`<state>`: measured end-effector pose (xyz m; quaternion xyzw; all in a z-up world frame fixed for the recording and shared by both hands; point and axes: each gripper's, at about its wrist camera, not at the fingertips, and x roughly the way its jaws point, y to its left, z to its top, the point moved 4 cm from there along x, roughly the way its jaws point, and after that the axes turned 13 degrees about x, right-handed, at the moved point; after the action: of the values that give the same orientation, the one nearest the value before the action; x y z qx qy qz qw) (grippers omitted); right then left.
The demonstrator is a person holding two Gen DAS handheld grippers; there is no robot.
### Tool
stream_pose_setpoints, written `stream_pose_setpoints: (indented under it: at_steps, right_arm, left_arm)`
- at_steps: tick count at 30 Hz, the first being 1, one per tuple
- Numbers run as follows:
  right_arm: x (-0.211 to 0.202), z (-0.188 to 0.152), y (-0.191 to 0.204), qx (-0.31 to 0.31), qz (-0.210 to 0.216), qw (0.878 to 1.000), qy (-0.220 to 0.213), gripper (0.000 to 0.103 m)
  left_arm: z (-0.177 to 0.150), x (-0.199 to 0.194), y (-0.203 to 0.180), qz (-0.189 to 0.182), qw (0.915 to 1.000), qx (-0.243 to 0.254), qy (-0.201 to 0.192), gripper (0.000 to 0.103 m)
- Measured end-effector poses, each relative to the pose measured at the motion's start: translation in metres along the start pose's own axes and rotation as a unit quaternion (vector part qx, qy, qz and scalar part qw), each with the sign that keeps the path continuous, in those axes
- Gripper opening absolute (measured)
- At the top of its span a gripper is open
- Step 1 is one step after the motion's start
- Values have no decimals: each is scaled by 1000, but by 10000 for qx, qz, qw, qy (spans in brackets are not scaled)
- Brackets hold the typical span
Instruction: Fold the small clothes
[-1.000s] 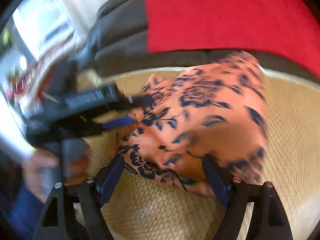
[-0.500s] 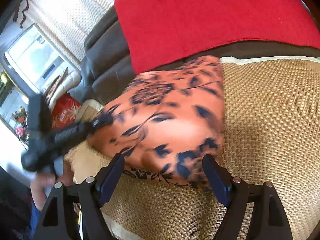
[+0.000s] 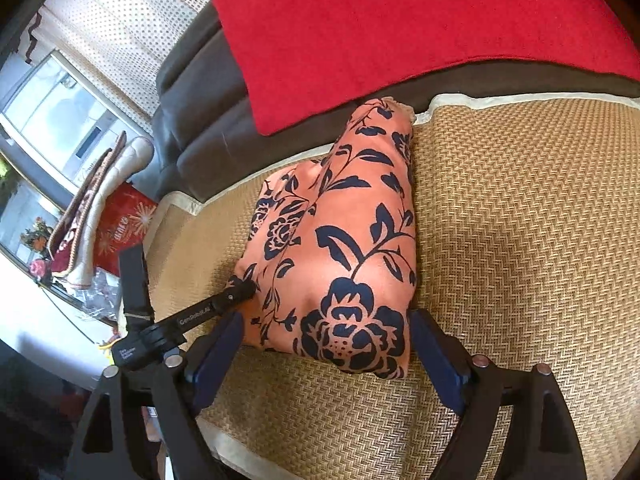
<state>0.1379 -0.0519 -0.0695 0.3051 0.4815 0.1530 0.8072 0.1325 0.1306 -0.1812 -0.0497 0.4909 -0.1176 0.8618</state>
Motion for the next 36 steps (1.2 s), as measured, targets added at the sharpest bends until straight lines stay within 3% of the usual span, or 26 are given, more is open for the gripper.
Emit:
stream_pose_setpoints:
  at_steps: [2,4,8,9,11,14,18,19,20,22,24,26,27,29,30,32,33,34,35,36]
  right_arm:
    - [2,3,-8,173,71,9998,43,90]
    - [5,9,-23,567,224,9980,138,90]
    - [20,22,-48,1350,728,9870,488,90]
    - [24,25,-51,1483,873,9835,555,90]
    - [33,34,-54,1708,1115,9767,664,90]
    - [49,49,-57,1870,1169,9718,833,90]
    - [85,62,-69,2181,1073,9604,1364,90]
    - [93,62,-73,2251,1034,9574,1482,78]
    - [95,63,-72,2120,913,9617,1479,49]
    - [102,57,-77,1934,499,9696,1412,39]
    - [102,54,-84,2119,741,9649,1362,38]
    - [103,54,-88,2184,954,9614,1372,43]
    - [103,55,-88,2211,996,9598,1409,48]
    - [97,64,-78,2177,1055,9596,1440,79]
    - [92,72,-71,2055,1127,9630,1330,86]
    - [88,90,-65,1916,1094,9703,993,90]
    - [92,100,-68,2025,1115,9684,938,90]
    - [100,107,-72,2195,1158,9633,1023,89]
    - [118,110,-77,2231,1099,9590,1356,65]
    - [131,113,-79,2086,816,9624,1536,40]
  left_arm:
    - [2,-16,-1,177,9998,-2,-55,26]
    - [14,-36,-11,524,9977,212,-366,30]
    - [35,-54,-41,415,9919,786,-911,42]
    - [40,-52,-50,409,9892,1013,-976,50]
    - [44,-33,-61,594,9871,1234,-831,53]
    - [36,13,-47,820,9899,1144,-182,53]
    - [23,17,-27,680,9939,838,-207,56]
    - [20,16,-23,669,9942,820,-214,57]
    - [17,17,-20,697,9938,842,-210,58]
    - [7,20,-14,579,9955,706,-257,64]
    - [3,18,-10,495,9961,653,-332,64]
    - [2,14,-11,561,9953,725,-312,64]
    - [6,31,-11,550,9954,727,-306,64]
    - [6,32,-9,466,9960,690,-326,64]
    - [6,30,-8,454,9959,704,-334,64]
    - [7,31,-8,460,9957,727,-348,65]
    - [7,31,-8,450,9957,728,-354,65]
    - [7,30,-7,440,9957,728,-362,65]
    - [6,26,-5,433,9957,734,-371,65]
    - [6,24,-5,425,9956,738,-389,65]
